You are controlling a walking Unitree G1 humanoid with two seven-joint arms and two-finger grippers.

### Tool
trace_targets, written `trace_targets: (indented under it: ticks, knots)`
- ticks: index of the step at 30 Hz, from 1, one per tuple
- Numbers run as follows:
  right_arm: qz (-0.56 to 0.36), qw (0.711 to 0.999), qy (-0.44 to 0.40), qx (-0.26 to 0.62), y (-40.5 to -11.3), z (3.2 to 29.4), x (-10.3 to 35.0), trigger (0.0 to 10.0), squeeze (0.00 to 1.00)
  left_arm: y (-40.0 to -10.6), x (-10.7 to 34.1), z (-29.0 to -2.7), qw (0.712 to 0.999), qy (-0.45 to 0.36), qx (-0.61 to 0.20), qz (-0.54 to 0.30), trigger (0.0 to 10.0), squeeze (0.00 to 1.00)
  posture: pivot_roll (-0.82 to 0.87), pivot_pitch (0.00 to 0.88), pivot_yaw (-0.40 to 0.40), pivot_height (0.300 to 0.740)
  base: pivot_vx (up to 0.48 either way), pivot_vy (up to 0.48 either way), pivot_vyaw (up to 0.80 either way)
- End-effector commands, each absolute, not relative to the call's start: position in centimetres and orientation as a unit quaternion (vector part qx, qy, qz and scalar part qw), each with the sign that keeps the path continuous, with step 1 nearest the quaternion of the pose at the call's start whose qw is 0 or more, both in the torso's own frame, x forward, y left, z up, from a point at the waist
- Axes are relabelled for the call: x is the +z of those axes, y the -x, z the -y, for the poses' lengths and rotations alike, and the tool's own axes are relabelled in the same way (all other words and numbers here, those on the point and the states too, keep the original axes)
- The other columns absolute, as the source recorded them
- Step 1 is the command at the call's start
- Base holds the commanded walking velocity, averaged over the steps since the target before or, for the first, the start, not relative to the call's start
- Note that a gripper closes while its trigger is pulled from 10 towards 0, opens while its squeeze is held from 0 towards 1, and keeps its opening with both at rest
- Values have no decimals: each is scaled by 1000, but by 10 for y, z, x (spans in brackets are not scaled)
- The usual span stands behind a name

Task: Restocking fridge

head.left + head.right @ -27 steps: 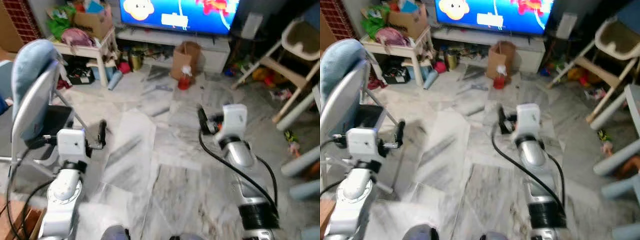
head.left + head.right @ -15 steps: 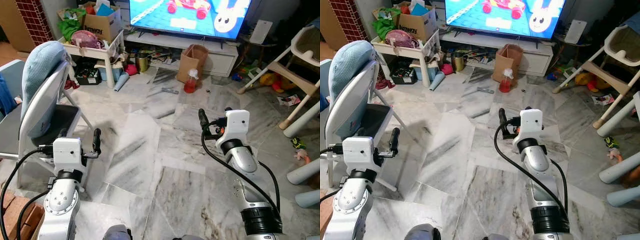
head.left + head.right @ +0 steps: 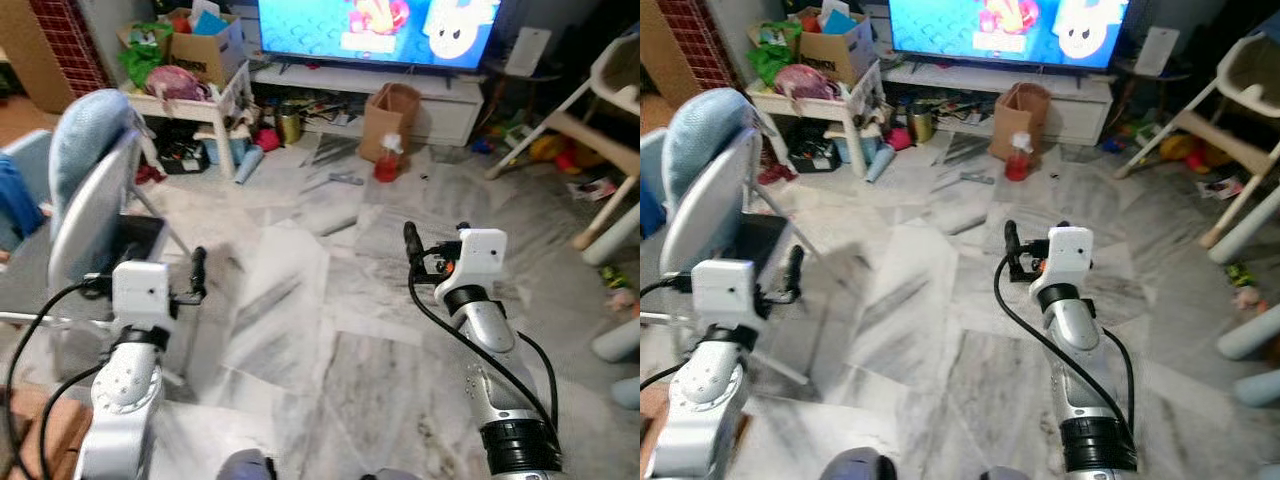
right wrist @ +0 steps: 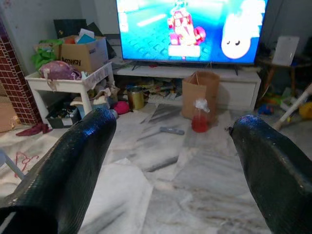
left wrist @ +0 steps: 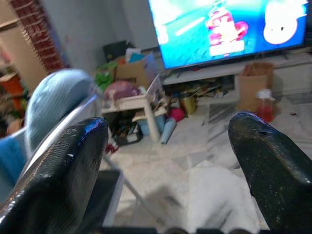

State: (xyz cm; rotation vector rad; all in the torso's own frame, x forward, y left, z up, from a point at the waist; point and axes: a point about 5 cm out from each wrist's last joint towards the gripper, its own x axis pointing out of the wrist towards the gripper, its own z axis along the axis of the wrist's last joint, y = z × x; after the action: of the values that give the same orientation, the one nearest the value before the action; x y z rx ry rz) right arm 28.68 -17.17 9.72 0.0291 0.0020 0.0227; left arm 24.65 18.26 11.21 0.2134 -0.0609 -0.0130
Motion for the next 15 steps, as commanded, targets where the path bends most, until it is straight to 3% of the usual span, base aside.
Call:
trace_targets:
  ticks: [1, 9, 15]
  knots:
    - [11, 1000, -12, -7, -284, 179, 102, 10000, 0, -248, 107, -181, 993, -113, -18, 18, 10000, 0, 91, 0, 99, 740, 0, 0, 0]
    - [-1, 999, 0, -52, -262, 196, 95, 10000, 0, -254, 98, -164, 991, -120, -61, 9, 10000, 0, 38, 20, 84, 740, 0, 0, 0]
    - [-9, 998, -5, -59, -259, 195, 93, 10000, 0, -257, 101, -172, 993, -109, -47, 14, 10000, 0, 41, 11, 77, 740, 0, 0, 0]
